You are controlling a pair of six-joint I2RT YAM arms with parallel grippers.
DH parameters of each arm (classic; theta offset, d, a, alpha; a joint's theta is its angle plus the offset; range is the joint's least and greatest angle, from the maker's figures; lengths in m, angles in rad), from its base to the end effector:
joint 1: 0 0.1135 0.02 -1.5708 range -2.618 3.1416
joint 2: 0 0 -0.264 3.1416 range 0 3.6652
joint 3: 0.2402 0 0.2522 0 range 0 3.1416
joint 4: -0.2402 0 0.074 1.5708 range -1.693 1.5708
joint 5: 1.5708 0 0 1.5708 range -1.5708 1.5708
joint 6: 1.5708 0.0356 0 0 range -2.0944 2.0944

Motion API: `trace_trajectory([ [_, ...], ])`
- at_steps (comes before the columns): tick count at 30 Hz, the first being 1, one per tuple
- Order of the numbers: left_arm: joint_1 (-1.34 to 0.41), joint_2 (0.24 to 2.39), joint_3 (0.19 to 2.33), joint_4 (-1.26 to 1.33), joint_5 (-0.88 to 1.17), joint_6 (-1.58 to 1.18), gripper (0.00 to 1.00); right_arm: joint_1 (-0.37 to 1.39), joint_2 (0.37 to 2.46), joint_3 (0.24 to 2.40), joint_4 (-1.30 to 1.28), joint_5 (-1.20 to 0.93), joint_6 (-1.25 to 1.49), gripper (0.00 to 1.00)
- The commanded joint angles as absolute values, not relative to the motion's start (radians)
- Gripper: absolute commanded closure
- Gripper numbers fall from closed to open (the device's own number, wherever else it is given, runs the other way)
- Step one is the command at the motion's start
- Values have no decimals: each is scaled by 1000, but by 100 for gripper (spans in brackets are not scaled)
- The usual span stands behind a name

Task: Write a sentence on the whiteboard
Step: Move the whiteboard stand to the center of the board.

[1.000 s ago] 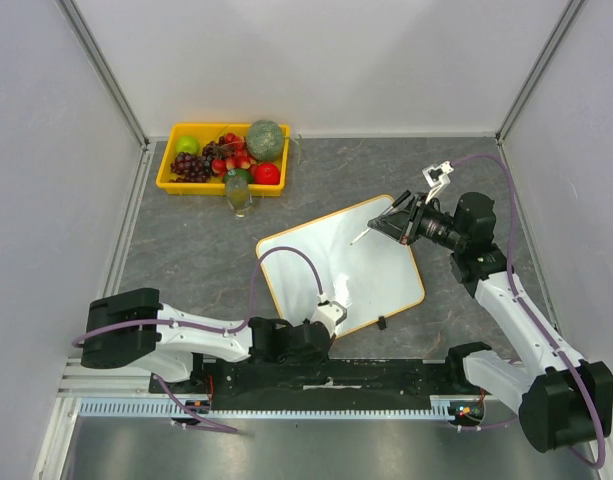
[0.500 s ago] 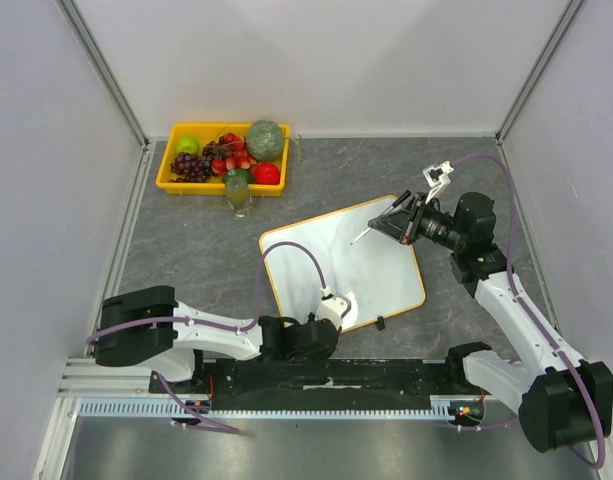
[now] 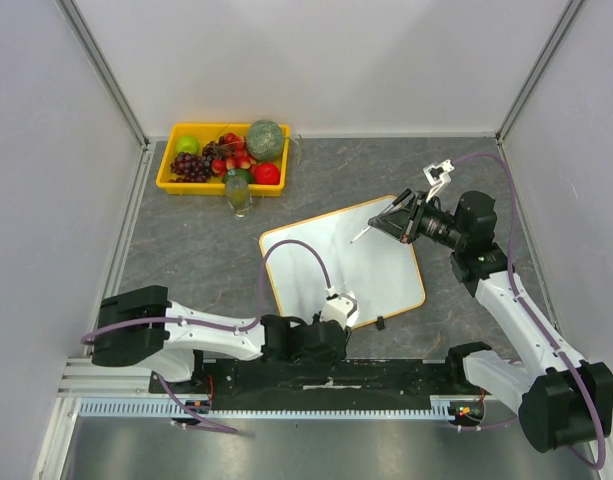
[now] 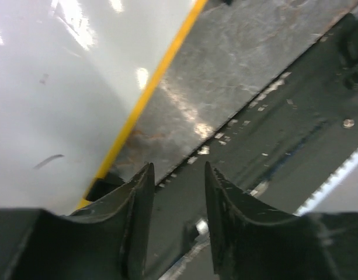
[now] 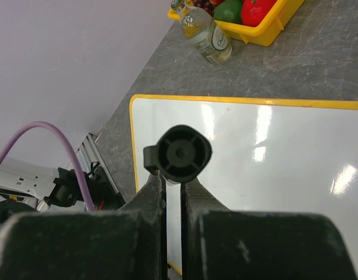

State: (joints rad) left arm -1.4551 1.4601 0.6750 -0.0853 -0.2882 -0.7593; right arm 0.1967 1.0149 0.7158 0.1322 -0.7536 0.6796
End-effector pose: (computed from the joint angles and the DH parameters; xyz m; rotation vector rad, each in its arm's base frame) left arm 0.0419 -0.2732 0.1625 0.7283 2.3973 -0.6551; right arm 0.2218 0.0690 0.3063 -0.1524 1.8666 1.2736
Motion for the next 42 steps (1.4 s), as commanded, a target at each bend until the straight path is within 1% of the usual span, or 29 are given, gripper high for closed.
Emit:
trace_trajectory([
  [1, -1514, 1459, 805, -227, -379, -894, 44, 192, 1008, 759, 141, -761, 664, 100],
  [2, -1525, 1471, 839, -282, -403, -926, 37, 193, 1006, 759, 140, -761, 664, 100],
  [4, -1548, 1502, 893, -395, -454, -986, 32, 192, 1005, 758, 141, -761, 663, 100],
  [8, -1591, 1537, 959, -515, -532, -1109, 31, 193, 1003, 753, 141, -761, 663, 100],
  [12, -1611, 1584, 1023, -694, -583, -1276, 34, 193, 997, 747, 143, -762, 664, 100],
  [16, -1626, 1601, 1034, -799, -614, -1402, 34, 193, 996, 742, 141, -762, 664, 100],
  [22, -1632, 1583, 999, -813, -655, -1483, 35, 193, 994, 738, 143, -764, 664, 100],
  [30, -1620, 1632, 999, -792, -686, -1482, 44, 193, 996, 735, 144, -765, 669, 100],
  [42, -1565, 1658, 911, -555, -660, -1344, 51, 193, 996, 730, 149, -765, 670, 100],
])
